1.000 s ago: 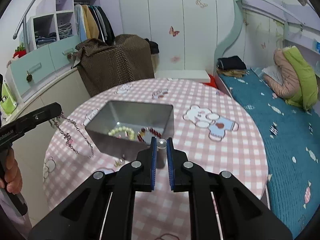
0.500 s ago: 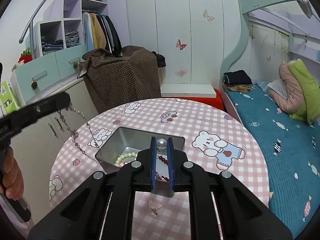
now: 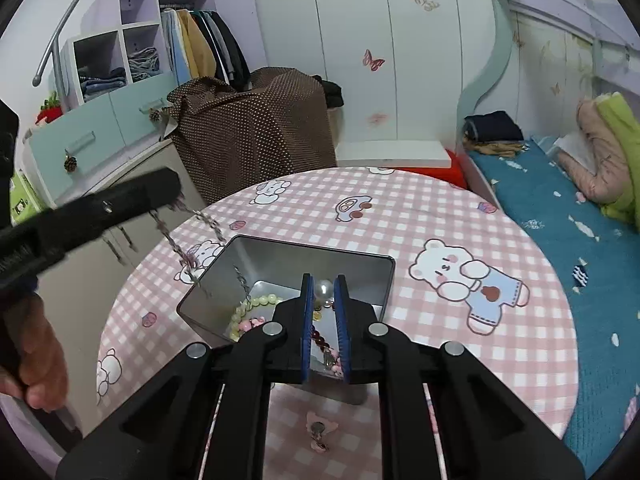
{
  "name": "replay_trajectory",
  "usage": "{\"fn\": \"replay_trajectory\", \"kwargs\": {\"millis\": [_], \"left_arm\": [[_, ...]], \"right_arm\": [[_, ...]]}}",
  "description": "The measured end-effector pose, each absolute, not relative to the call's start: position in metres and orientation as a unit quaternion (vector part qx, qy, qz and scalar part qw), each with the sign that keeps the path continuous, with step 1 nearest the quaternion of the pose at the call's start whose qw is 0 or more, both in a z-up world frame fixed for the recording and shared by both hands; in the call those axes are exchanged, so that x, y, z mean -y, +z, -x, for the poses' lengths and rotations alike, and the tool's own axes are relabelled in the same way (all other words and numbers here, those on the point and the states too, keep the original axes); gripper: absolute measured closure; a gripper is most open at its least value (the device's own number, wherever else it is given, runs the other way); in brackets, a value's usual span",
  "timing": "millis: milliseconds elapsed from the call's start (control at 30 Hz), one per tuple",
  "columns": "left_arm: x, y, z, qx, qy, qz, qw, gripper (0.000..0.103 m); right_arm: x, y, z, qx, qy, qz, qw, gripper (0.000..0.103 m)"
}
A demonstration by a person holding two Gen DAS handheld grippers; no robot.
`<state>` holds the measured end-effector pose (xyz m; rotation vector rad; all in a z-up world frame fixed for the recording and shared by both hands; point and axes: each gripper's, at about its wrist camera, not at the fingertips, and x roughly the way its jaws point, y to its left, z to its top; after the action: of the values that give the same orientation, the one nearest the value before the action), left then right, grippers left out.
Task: Organize jewelry
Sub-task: 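Carry the silver chain and pearl earring in both tools over the box, then open both tools releasing the chain and earring into the box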
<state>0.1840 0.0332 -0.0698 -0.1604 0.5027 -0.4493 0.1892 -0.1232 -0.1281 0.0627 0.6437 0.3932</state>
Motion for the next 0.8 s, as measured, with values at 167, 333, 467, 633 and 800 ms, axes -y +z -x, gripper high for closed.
{"fn": "replay_trajectory", "kwargs": {"millis": [167, 333, 467, 633, 800], "left_arm": [[-0.033, -0.083, -0.195, -0.263, -0.208, 0.076, 0.939, 0.091], [-0.038, -0.091, -0.197, -0.271, -0.193, 0.08, 0.94, 0.069], [-0.043, -0.094, -0.196, -0.277, -0.186, 0.084, 0.939, 0.068], [-0.046, -0.094, -0.189, -0.276, -0.18, 0.083, 0.94, 0.065], [-0.046, -0.092, -0.177, -0.272, -0.174, 0.079, 0.943, 0.056]], "right_arm": [[0.13, -0.125, -0.193, -0.31, 0.181, -0.041, 0.933, 0.071], [0.141, -0.123, -0.19, -0.303, 0.155, -0.041, 0.939, 0.047], [0.145, -0.124, -0.19, -0.307, 0.144, -0.043, 0.94, 0.045], [0.147, -0.121, -0.183, -0.304, 0.138, -0.043, 0.941, 0.043], [0.15, -0.118, -0.173, -0.3, 0.131, -0.043, 0.944, 0.037]]}}
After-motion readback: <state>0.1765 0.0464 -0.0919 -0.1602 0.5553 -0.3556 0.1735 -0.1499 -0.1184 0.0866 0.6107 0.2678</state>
